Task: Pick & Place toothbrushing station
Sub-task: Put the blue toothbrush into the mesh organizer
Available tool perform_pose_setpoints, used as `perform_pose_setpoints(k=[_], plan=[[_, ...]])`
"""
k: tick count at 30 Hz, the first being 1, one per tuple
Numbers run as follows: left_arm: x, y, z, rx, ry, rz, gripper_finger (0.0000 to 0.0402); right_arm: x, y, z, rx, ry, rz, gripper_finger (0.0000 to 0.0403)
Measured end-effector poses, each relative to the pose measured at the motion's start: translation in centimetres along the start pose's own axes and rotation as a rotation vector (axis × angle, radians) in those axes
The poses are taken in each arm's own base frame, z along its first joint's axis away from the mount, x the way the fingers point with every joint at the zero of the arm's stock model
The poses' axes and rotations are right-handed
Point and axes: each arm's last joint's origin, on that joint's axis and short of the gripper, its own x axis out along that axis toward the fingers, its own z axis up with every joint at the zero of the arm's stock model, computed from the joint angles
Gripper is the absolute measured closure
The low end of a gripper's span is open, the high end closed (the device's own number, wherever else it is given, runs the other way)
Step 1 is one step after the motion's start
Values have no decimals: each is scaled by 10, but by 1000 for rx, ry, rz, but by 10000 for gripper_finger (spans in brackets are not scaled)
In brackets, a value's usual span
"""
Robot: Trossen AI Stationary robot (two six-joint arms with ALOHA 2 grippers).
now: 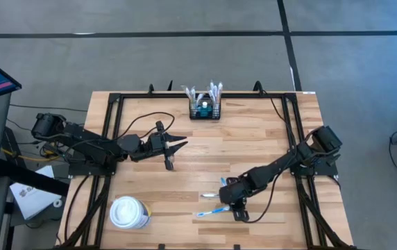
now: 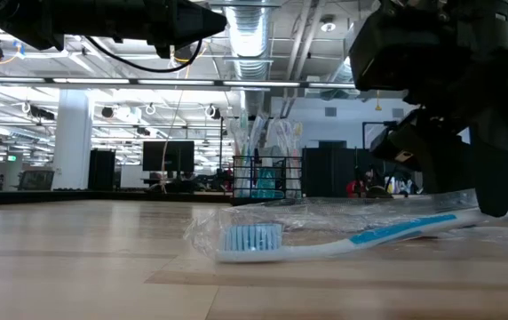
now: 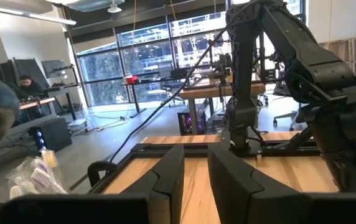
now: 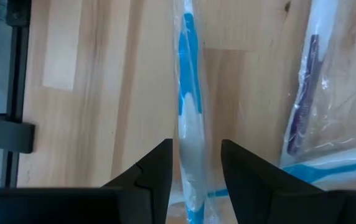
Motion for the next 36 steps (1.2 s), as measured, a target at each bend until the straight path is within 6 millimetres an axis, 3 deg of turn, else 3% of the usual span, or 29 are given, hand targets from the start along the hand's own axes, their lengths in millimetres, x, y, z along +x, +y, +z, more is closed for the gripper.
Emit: perform_pose_setpoints(k=[8,20,28,33,36], plan=[[0,0,0,0,0,0,334,1,4,-3,-7,4,-14,279],[0,0,0,0,0,0,334,1,3,-5,-3,24,-38,317],[0,0,0,0,0,0,334,1,3,-6,-8,25,-36,388],[0,0,0,0,0,0,334,1,3,-6,-21,26,-36,377],[0,0,0,0,0,0,334,1,3,-6,-33,27,-41,390]])
